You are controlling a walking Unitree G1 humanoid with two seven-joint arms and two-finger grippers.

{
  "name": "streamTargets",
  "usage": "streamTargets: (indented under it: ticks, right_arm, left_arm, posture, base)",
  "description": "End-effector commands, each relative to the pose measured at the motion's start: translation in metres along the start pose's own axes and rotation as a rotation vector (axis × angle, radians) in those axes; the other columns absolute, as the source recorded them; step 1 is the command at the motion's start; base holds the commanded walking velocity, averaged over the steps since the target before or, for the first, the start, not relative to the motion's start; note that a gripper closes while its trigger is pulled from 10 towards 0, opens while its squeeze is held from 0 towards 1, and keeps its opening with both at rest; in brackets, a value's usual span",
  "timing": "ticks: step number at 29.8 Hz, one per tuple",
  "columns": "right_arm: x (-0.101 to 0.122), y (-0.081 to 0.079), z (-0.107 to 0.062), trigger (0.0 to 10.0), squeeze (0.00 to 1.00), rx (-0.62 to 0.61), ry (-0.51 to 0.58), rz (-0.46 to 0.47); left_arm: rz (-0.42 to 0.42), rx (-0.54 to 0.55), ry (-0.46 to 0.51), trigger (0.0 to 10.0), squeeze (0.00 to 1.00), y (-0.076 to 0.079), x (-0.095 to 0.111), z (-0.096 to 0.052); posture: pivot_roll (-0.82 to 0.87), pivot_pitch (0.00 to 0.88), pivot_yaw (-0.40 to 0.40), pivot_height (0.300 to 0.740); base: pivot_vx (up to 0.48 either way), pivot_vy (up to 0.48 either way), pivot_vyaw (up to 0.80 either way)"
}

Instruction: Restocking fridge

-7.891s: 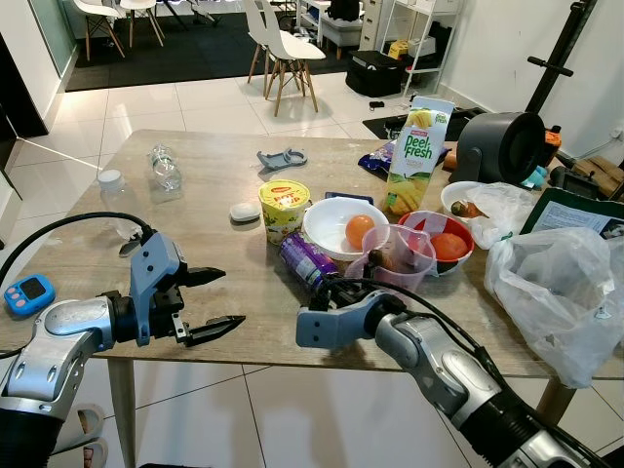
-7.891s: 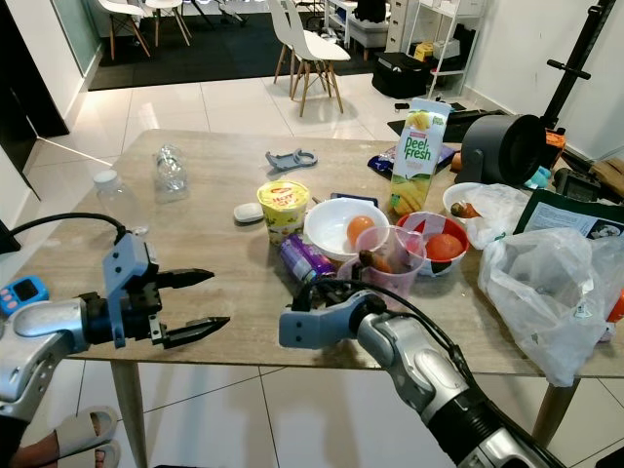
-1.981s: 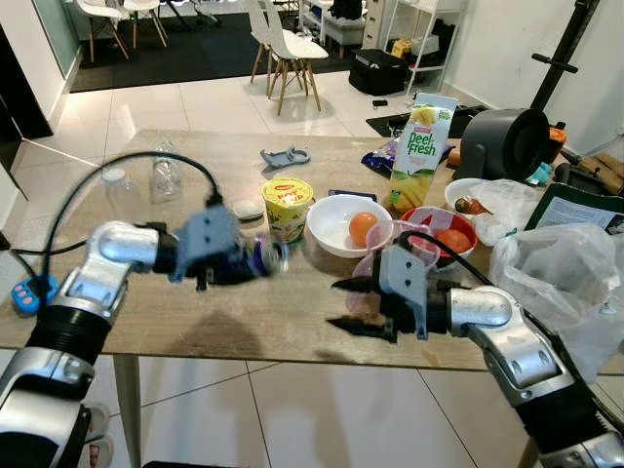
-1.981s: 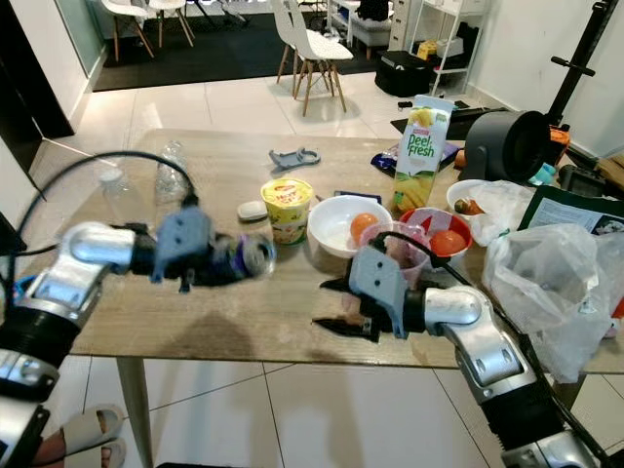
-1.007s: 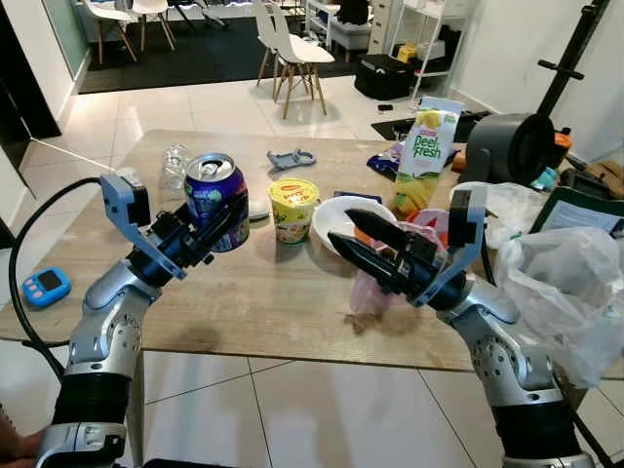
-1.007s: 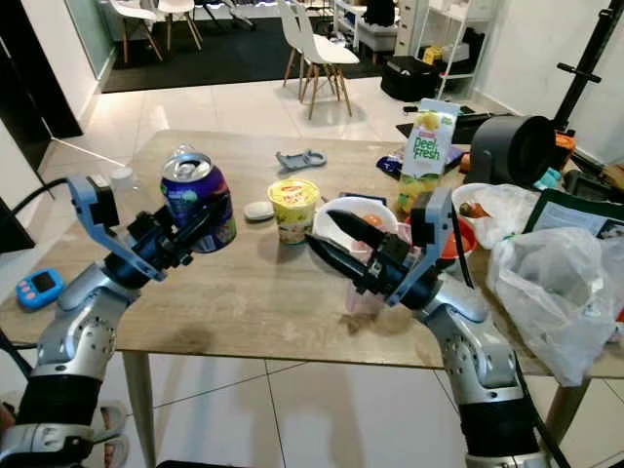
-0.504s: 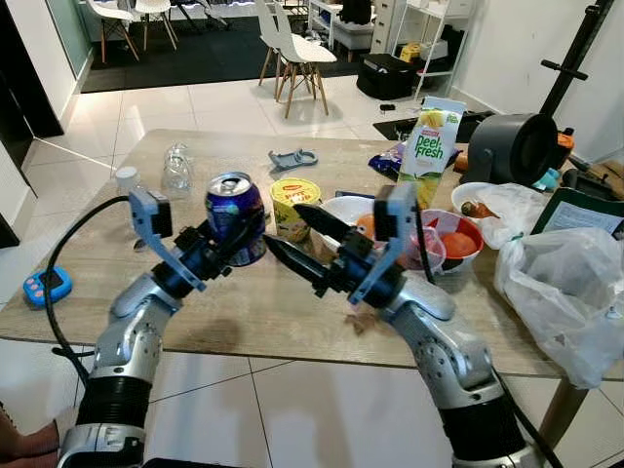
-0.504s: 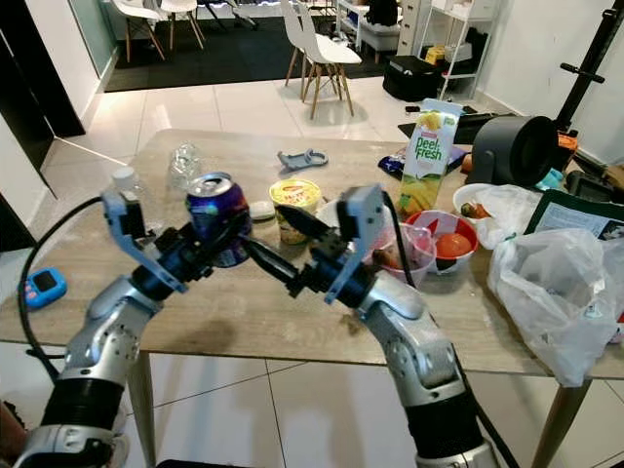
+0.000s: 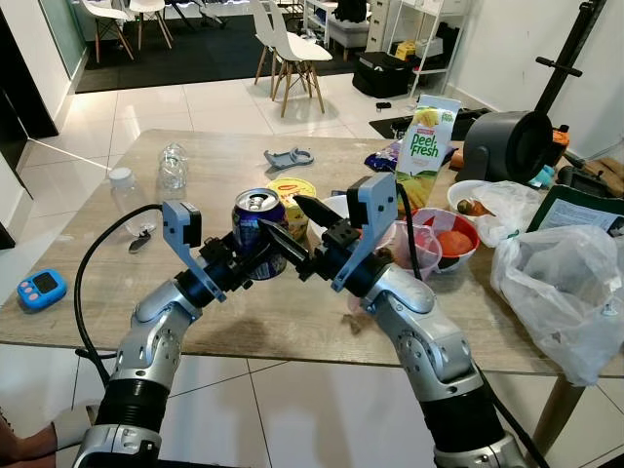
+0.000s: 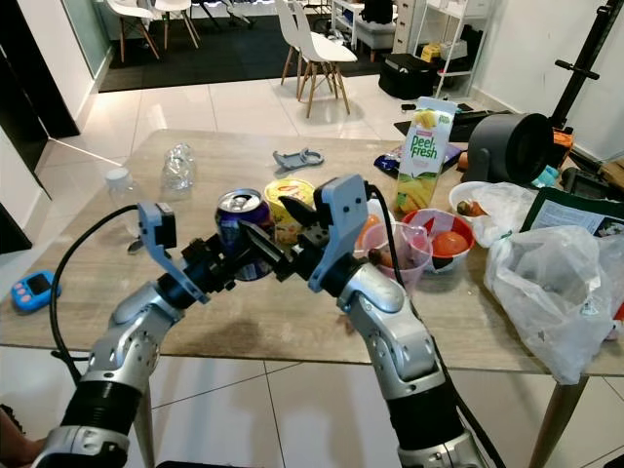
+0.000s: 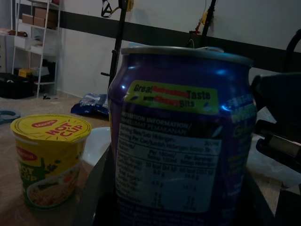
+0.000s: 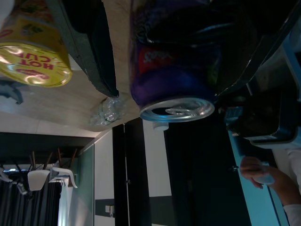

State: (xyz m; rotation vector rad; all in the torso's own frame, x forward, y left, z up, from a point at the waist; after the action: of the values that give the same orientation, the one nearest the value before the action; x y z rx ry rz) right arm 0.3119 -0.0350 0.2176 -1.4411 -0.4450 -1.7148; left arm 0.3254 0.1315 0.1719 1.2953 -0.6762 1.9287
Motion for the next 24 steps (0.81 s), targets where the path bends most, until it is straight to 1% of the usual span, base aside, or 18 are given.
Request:
streamTargets:
  ticks: [1, 2, 3, 6, 11, 15, 16, 17, 18, 21, 24]
  right_arm:
    - [0.002, 0.000, 0.000, 10.0, 0.00, -0.003, 0.002, 0.022]
    - [0.003, -0.004, 0.001, 10.0, 0.00, 0.013, 0.009, 0.059]
    - [0.003, -0.005, 0.002, 10.0, 0.00, 0.022, 0.010, 0.071]
    - [0.003, -0.007, 0.001, 10.0, 0.00, 0.033, 0.010, 0.088]
    - [0.002, -0.010, 0.003, 10.0, 0.00, 0.037, -0.005, 0.088]
    - [0.000, -0.011, 0.005, 10.0, 0.00, 0.030, -0.023, 0.060]
    - [-0.001, -0.011, 0.006, 10.0, 0.00, 0.025, -0.039, 0.028]
    - [-0.001, -0.011, 0.006, 10.0, 0.00, 0.025, -0.039, 0.028]
    - [-0.004, -0.011, 0.007, 10.0, 0.00, 0.017, -0.059, -0.008]
    - [-0.007, -0.008, 0.008, 10.0, 0.00, -0.011, -0.076, -0.036]
    - [-0.007, -0.008, 0.008, 10.0, 0.00, -0.010, -0.084, -0.038]
  left_arm:
    - [-0.010, -0.011, -0.013, 10.0, 0.00, 0.005, -0.007, 0.000]
    - [-0.005, -0.018, -0.020, 10.0, 0.00, 0.006, -0.009, 0.000]
    - [-0.004, -0.019, -0.022, 10.0, 0.00, 0.007, -0.009, 0.000]
    - [-0.001, -0.020, -0.023, 10.0, 0.00, 0.007, -0.009, 0.000]
    - [0.005, -0.024, -0.030, 10.0, 0.00, 0.008, -0.011, 0.000]
    - [0.006, -0.037, -0.038, 10.0, 0.00, 0.011, -0.013, 0.002]
    - [0.007, -0.041, -0.041, 10.0, 0.00, 0.012, -0.014, 0.002]
    - [0.007, -0.041, -0.041, 10.0, 0.00, 0.012, -0.014, 0.002]
    - [0.008, -0.046, -0.044, 10.0, 0.00, 0.013, -0.015, 0.003]
    - [0.007, -0.059, -0.045, 10.0, 0.00, 0.016, -0.016, 0.005]
    - [0.008, -0.070, -0.050, 10.0, 0.00, 0.018, -0.018, 0.006]
  posture:
    - [0.08, 0.021, 0.006, 0.740]
    - [0.08, 0.021, 0.007, 0.740]
    - [0.08, 0.021, 0.007, 0.740]
    - [0.08, 0.021, 0.007, 0.740]
    - [0.08, 0.022, 0.008, 0.740]
    - [0.08, 0.020, 0.007, 0.740]
    - [0.08, 0.019, 0.008, 0.740]
    - [0.08, 0.019, 0.008, 0.740]
    - [0.08, 0.019, 0.008, 0.740]
    - [0.08, 0.013, 0.007, 0.740]
    - [0.08, 0.013, 0.007, 0.740]
  base:
    - [0.000, 0.000, 0.00]
    - [0.000, 0.000, 0.00]
    - [0.000, 0.000, 0.00]
    - [0.000, 0.000, 0.00]
    - [0.000, 0.000, 0.00]
    - [0.000, 0.000, 0.00]
    - [0.000, 0.000, 0.00]
    - [0.000, 0.000, 0.00]
    - [0.000, 0.000, 0.00]
    - [0.000, 0.000, 0.00]
    - [0.000, 0.000, 0.00]
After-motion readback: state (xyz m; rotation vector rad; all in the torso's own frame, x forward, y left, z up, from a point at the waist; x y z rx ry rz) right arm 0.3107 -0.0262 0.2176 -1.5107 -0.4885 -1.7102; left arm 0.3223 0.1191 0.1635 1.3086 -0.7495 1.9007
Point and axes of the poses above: a point about 5 cm out from each wrist's last joint towards the gripper, its own z axis pointing out of the wrist towards the gripper, its own x axis along the axis of the wrist's last joint, y = z × x, the point moved 2 cm from there along z, pointing out of the wrist towards the gripper, and after that the axes turned 9 degrees about z, right-handed, at the moved point
